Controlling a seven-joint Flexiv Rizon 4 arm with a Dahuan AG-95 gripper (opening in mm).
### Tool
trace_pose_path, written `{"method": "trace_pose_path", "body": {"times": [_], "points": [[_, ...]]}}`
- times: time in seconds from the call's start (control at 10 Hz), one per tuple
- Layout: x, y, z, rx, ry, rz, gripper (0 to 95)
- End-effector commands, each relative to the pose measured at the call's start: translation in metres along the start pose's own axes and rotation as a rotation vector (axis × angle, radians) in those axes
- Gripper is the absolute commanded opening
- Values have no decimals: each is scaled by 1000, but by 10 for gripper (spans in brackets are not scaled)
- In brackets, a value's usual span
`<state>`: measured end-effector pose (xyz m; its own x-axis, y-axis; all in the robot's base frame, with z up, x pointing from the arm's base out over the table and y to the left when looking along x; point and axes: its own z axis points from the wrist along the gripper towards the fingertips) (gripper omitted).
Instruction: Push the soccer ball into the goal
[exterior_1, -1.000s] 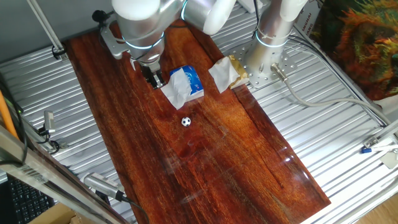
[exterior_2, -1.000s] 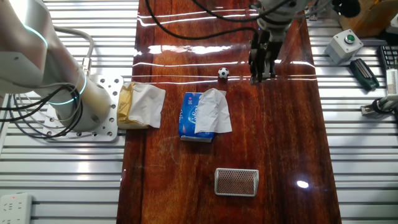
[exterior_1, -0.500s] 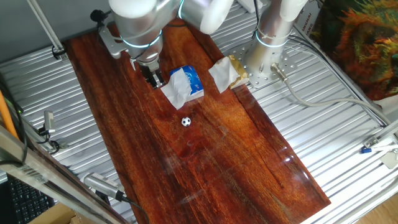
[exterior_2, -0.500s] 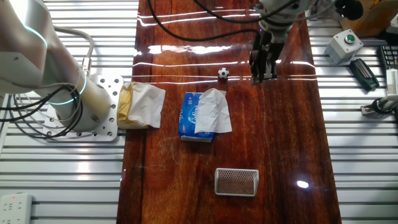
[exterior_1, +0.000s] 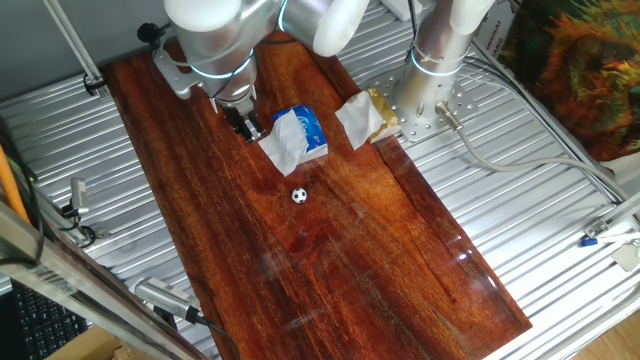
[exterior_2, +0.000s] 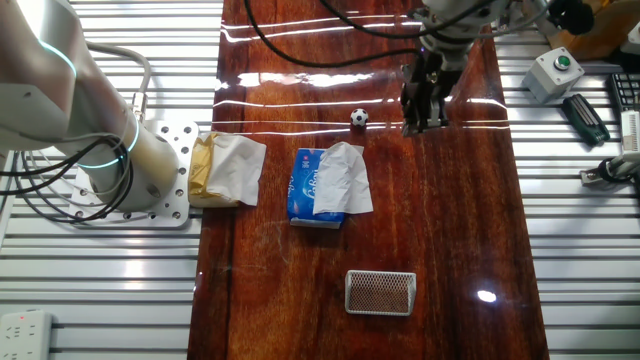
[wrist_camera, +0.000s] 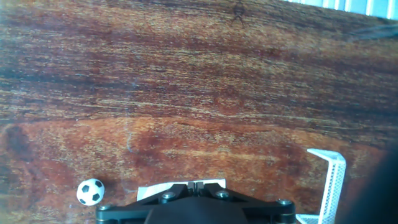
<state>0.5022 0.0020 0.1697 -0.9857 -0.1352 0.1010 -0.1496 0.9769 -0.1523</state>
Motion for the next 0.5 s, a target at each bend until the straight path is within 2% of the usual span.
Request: {"method": "trace_pose_path", "body": {"times": [0.1,0.2,0.3,0.4,0.5], "points": [[2,0,-1,-5,-1,-14,0],[2,0,-1,-14,0,-31,0],[2,0,-4,-43,-3,-58,0],[2,0,-5,-59,-6,-66,0],[2,0,-5,-60,-7,-71,0]]}}
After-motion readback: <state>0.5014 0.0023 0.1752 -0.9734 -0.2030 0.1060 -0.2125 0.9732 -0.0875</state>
